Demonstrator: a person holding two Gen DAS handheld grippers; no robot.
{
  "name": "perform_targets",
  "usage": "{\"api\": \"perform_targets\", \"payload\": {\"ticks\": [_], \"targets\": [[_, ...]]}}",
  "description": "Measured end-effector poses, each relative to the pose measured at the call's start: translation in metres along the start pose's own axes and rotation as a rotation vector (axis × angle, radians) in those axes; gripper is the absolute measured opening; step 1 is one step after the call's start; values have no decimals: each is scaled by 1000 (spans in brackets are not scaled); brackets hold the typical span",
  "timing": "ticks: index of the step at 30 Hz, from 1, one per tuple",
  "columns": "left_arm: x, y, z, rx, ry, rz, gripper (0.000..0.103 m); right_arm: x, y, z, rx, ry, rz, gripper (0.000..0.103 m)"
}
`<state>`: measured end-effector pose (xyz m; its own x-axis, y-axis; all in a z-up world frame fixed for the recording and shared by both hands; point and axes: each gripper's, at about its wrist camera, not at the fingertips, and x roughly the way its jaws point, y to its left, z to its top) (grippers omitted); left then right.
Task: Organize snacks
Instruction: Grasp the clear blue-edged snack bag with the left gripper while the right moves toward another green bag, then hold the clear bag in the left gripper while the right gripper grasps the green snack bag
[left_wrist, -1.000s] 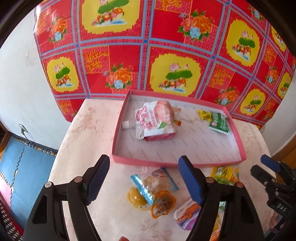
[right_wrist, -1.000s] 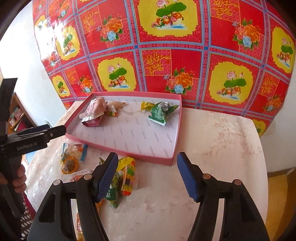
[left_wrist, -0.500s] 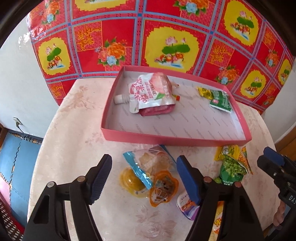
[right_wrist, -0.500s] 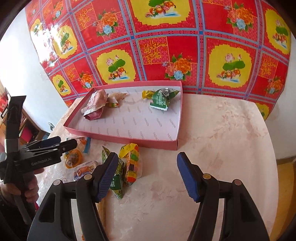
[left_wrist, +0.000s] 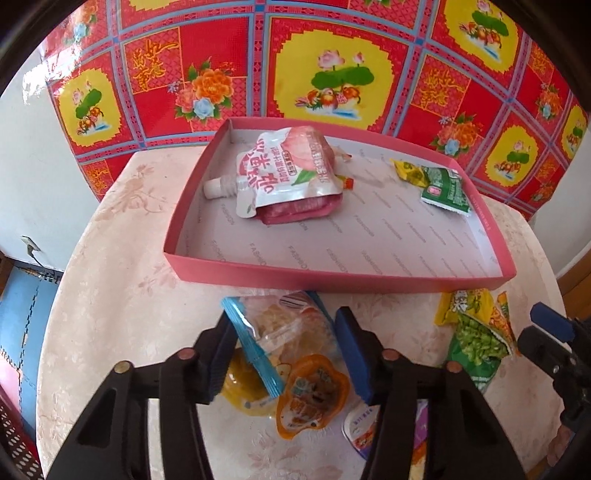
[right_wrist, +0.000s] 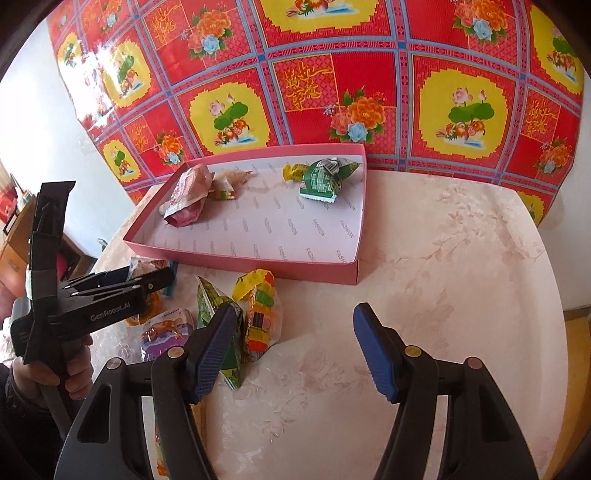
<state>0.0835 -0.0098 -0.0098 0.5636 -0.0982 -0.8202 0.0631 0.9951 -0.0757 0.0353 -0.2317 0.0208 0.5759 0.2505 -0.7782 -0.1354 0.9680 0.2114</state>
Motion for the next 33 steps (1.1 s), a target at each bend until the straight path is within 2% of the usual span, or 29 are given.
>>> {"api": "perform_targets", "payload": {"ticks": [3, 6, 17, 24, 30, 33], "targets": [[-1, 3, 0, -21, 4, -41, 33, 0, -1, -2, 1, 3, 1, 67], [-2, 1, 0, -20, 2, -45, 30, 1, -1, -2, 6, 6, 2, 67], [-23, 4, -1, -41, -37, -96, 29, -7, 6, -2, -17, -10, -7, 67], [-40, 9, -2, -48, -69, -82, 29, -18, 12, -3, -12, -50, 19, 67], [-52, 14, -9, -54, -81, -72, 29, -24, 23, -6, -29, -52, 51, 55], [-55, 18, -13, -56, -81, -70, 29, -23, 29, -9, -30, -46, 49, 55]]}}
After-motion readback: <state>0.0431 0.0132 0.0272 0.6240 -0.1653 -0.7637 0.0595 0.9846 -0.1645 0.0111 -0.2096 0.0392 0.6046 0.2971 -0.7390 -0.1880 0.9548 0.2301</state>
